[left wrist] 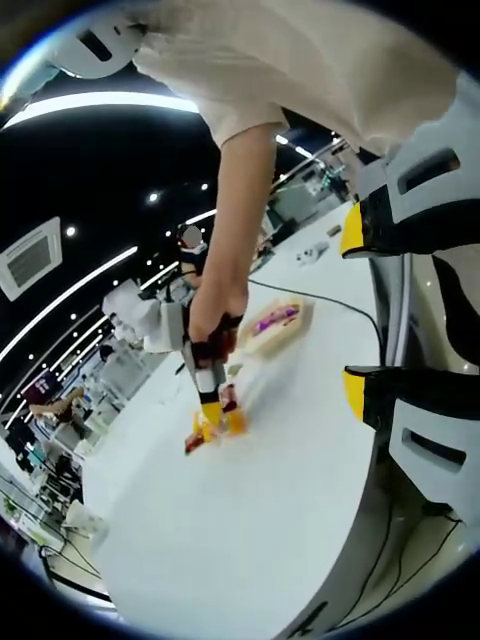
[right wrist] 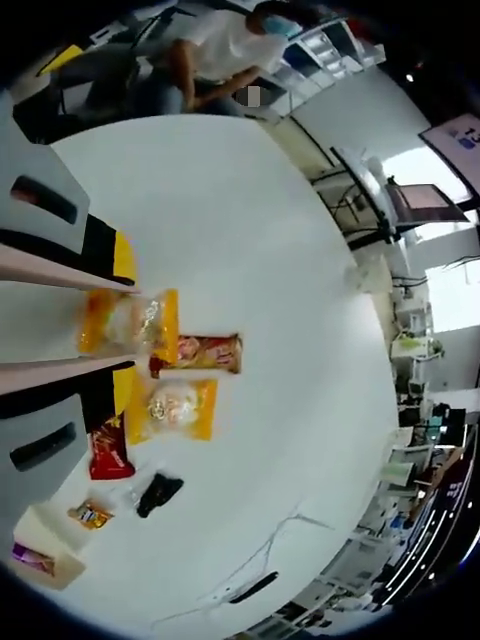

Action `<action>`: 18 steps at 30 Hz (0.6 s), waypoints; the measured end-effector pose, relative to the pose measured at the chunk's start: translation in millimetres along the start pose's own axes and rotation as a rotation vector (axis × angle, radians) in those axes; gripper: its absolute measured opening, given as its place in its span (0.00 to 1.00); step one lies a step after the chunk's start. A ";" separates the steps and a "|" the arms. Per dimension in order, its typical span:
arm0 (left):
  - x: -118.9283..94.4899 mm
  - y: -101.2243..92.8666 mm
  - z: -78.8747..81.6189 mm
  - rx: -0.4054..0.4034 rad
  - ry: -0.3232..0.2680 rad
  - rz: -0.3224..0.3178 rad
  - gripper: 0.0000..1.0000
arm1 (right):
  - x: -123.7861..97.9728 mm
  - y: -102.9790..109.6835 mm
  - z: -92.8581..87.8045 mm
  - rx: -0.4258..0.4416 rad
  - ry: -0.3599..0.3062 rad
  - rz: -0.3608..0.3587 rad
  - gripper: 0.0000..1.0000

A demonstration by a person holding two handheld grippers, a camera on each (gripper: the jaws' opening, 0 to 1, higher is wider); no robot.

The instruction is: Place the target food into the container with the food tongs after gripping and lifting it, then release it inside without dropping or visibly crushing the food.

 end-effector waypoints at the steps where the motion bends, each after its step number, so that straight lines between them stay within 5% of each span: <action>1: 0.0 0.1 0.1 0.000 0.000 0.000 0.42 | 0.9 -0.7 0.1 0.000 0.001 0.000 0.30; 18: -1.6 0.5 3.7 0.002 -0.012 0.010 0.42 | 12.0 -2.0 -1.5 -0.051 0.043 -0.001 0.29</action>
Point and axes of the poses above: the point that each gripper's makers call its tool centre point, and the gripper's own axes: x roughly forward along the fingers, y roughly to its left, z roughly out of its top, the point moved 4 cm from there along -x, roughly backward along the fingers, and after that the axes turned 3 degrees about z, right-handed, at the moved point
